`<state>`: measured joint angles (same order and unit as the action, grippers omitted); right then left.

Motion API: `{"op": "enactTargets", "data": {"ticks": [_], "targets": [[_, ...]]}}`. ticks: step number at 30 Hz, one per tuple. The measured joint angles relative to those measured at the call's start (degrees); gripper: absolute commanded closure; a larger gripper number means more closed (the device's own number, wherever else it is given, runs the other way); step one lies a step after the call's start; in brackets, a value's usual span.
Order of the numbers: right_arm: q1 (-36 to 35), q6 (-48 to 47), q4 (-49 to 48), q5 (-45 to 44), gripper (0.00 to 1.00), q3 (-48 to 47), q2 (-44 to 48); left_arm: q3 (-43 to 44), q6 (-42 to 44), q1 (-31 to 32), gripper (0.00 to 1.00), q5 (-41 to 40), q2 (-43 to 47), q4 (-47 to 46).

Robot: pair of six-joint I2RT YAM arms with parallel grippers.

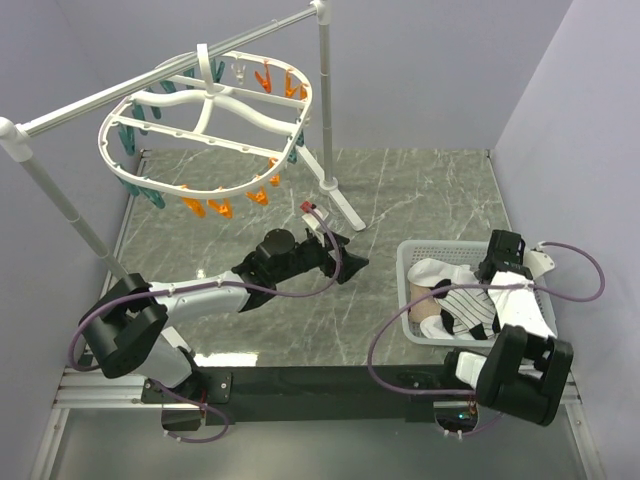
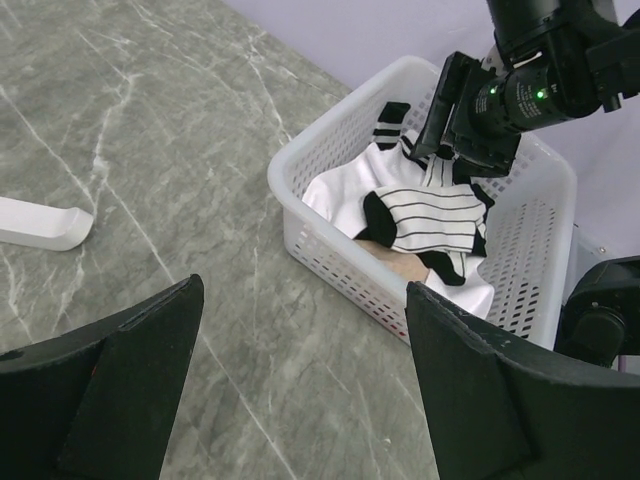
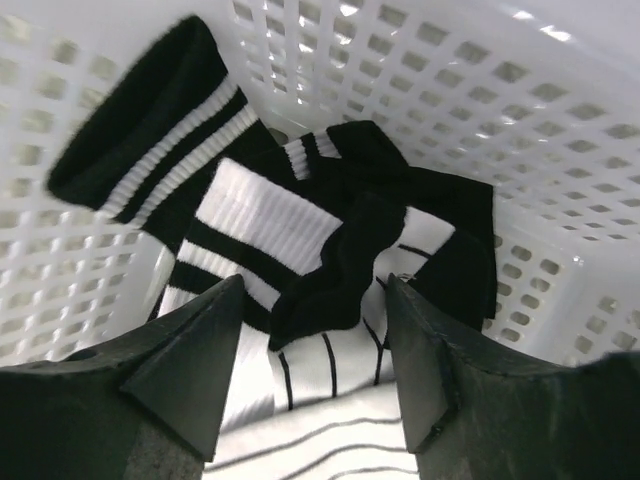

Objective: Clip the socks to the hanger
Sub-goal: Pick up the sock from the bin.

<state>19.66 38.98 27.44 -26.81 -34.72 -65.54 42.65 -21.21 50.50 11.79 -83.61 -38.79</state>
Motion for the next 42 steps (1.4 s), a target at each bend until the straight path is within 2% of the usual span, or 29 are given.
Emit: {"op": "enactTargets", "data": {"ticks": [2, 5, 6, 7, 10, 13, 17, 24, 34, 40, 42], "targets": [[0.0, -0.1, -0.5, 0.1, 0.40, -0.4, -2.4, -0.3, 0.0, -0.4, 0.12, 0.0, 0.2, 0.0], [0.0, -0.4, -1.1, 0.4, 0.67, -1.0, -4.3, -0.3, 0.0, -0.9, 0.12, 0.0, 0.5, 0.0], [0.0, -0.5, -1.1, 0.4, 0.83, -1.2, -4.6, -0.3, 0.0, -1.0, 0.12, 0.0, 0.6, 0.0], [0.0, -0.8, -1.1, 0.4, 0.90, -1.4, -4.7, -0.3, 0.0, -1.1, 0.12, 0.0, 0.7, 0.0], [0.0, -0.7, -0.1, 0.4, 1.00, -1.7, -4.0, -0.3, 0.0, -1.1, 0.12, 0.0, 0.7, 0.0], [0.0, -1.0, 2.3, 0.9, 1.00, -1.7, -0.5, -0.3, 0.0, -1.1, 0.12, 0.2, 0.7, 0.0], [0.0, -2.1, 5.1, 3.5, 1.00, -2.1, 8.5, -0.3, 0.0, -1.1, 0.12, 0.7, 0.7, 0.1], [-0.2, -4.2, 6.0, 12.0, 1.00, -6.8, 20.6, 0.3, 1.5, -1.1, 0.12, 3.5, 0.7, 0.9], [-0.7, -6.1, 6.6, 20.6, 1.00, -8.7, 21.1, 6.9, 3.0, -1.1, 0.13, 10.1, -0.9, 1.6], [-1.1, -5.3, 6.4, 25.8, 1.00, -4.5, 18.7, 11.3, 4.0, 0.5, 0.13, 14.6, -6.3, 2.3], [-1.4, -5.0, 6.5, 27.5, 0.89, -2.7, 17.9, 11.9, 4.2, 1.5, 0.14, 15.5, -7.6, 2.2]]}}
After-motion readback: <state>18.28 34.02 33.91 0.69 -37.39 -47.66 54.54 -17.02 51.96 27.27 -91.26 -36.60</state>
